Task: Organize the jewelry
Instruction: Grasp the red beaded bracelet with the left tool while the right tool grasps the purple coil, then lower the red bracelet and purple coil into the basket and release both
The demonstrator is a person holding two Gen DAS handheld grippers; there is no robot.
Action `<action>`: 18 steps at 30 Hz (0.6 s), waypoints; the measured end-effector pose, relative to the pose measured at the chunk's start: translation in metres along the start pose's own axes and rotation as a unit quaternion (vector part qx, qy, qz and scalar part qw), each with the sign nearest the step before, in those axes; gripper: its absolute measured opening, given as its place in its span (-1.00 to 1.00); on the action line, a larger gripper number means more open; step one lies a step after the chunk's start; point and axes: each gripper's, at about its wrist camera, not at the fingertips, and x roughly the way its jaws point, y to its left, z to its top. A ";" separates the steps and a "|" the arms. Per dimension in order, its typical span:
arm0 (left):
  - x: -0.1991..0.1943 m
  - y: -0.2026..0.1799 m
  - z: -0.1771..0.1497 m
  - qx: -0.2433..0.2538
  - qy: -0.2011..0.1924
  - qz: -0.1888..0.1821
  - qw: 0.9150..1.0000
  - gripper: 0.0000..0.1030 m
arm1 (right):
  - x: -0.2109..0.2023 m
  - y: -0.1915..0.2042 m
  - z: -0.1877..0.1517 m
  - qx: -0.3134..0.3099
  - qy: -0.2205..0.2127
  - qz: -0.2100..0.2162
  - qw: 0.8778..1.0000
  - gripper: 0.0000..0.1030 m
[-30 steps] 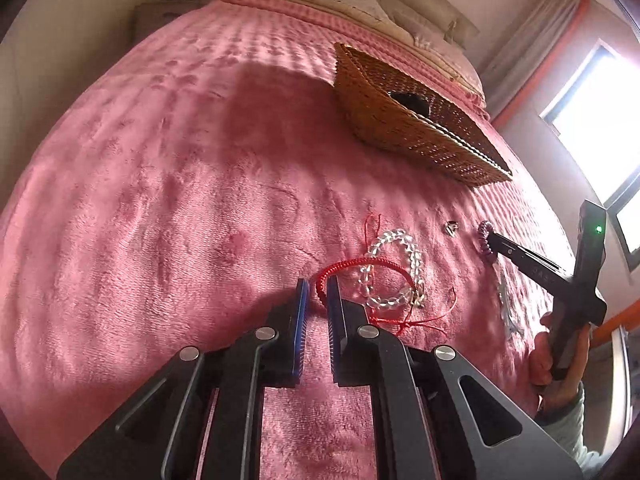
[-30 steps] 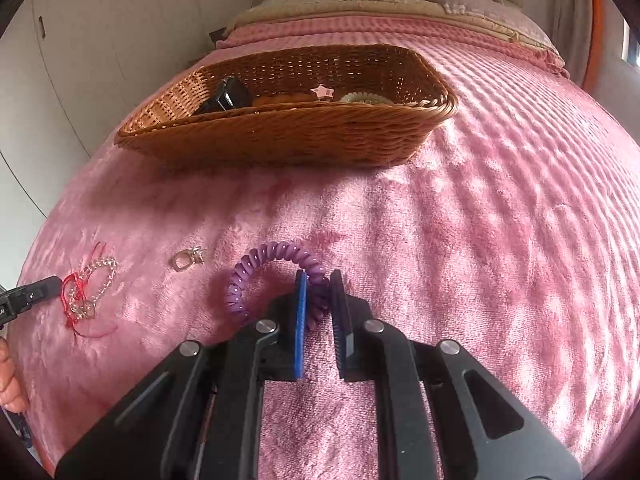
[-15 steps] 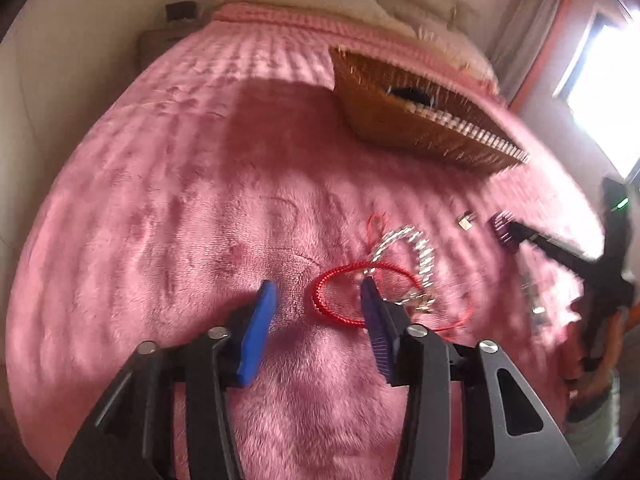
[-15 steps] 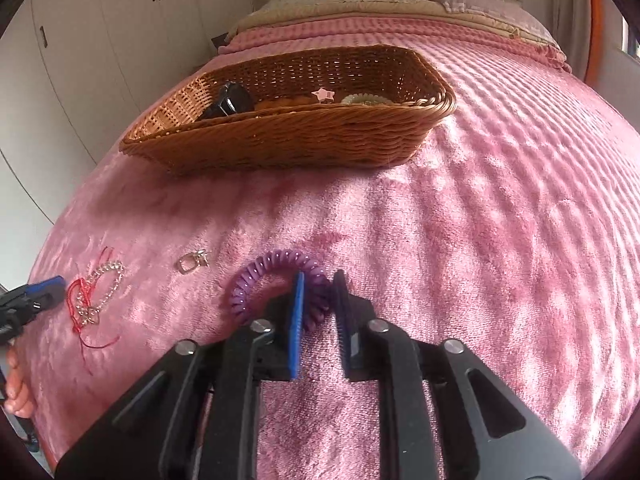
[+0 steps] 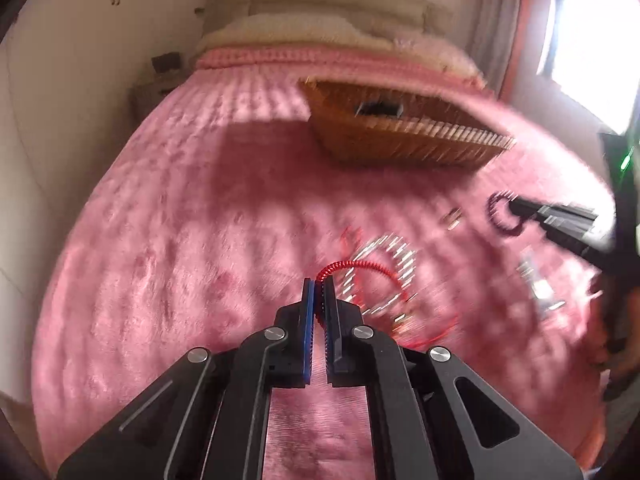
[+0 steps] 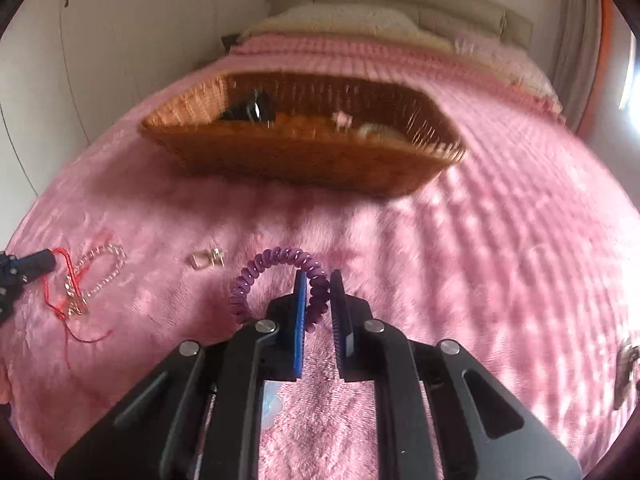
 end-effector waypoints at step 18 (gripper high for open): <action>-0.005 -0.060 0.186 0.019 -0.130 -0.101 0.986 -0.96 | -0.009 -0.024 0.134 0.020 -0.078 -0.028 0.996 -0.81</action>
